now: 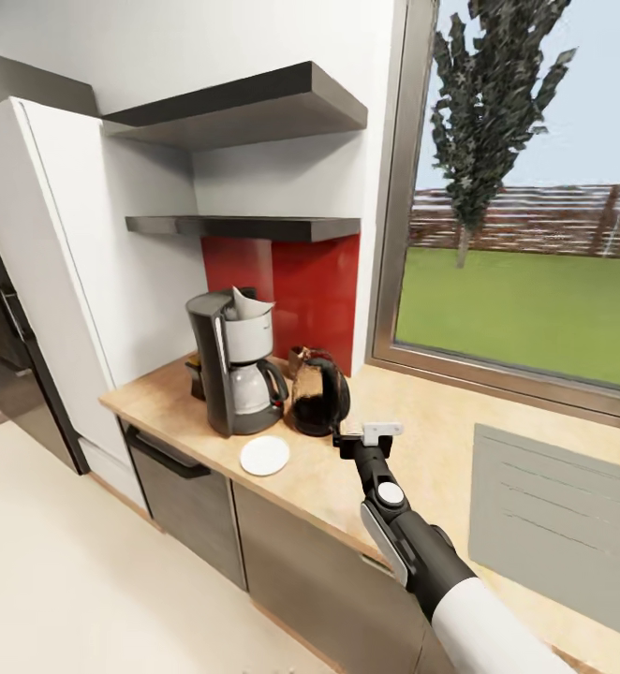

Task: Set up a coffee station on the kitchen countertop: keep the coffee maker on the countertop, move the bottle of coffee from the kitchen shelf to the counter next to the coffee maker, place a paper coffee filter on top of the coffee maker, put the saucer next to the coffee maker with the coffee cup on the saucer, and place the electric kettle next to the coffee maker.

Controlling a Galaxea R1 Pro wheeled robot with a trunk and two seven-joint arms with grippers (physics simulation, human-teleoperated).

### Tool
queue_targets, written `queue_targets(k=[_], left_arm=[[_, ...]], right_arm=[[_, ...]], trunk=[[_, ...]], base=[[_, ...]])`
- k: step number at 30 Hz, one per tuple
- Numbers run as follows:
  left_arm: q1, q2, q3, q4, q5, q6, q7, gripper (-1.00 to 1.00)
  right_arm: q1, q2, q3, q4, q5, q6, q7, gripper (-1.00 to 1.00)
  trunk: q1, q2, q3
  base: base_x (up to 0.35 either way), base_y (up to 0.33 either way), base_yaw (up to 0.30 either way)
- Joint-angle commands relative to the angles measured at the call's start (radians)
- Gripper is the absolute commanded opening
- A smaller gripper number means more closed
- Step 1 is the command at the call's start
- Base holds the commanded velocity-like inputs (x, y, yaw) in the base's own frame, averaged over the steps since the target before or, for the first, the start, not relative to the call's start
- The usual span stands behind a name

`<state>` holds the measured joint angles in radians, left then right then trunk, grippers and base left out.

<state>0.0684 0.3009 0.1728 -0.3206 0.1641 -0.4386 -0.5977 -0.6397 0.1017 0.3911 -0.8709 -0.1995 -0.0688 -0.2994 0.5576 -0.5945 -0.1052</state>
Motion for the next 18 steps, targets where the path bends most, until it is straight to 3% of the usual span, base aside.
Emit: queue_targets(k=[1,5,14,18], left_arm=[[0.001,0.0,0.004,-0.002,0.008,0.004,-0.009,1.0],[0.001,0.0,0.004,-0.002,0.008,0.005,-0.009,1.0],[0.001,-0.001,0.005,-0.002,0.008,0.005,-0.009,1.0],[0.001,-0.001,0.005,-0.003,0.008,0.005,-0.009,1.0]], right_arm=[[-0.001,0.0,0.005,0.001,-0.011,-0.006,-0.006,1.0],[-0.001,0.0,0.005,0.001,-0.011,-0.006,-0.006,1.0],[-0.001,0.001,0.006,0.0,-0.013,-0.006,-0.006,1.0],[-0.001,0.001,0.006,0.0,-0.014,-0.006,-0.006,1.0]], trunk=[[0.0,-0.002,-0.002],[0.0,-0.002,-0.002],[0.0,-0.002,-0.002],[0.0,-0.002,-0.002]], base=[[-0.323,0.0,0.0],[-0.224,0.0,0.0],[-0.041,0.0,0.0],[-0.2,0.0,0.0]])
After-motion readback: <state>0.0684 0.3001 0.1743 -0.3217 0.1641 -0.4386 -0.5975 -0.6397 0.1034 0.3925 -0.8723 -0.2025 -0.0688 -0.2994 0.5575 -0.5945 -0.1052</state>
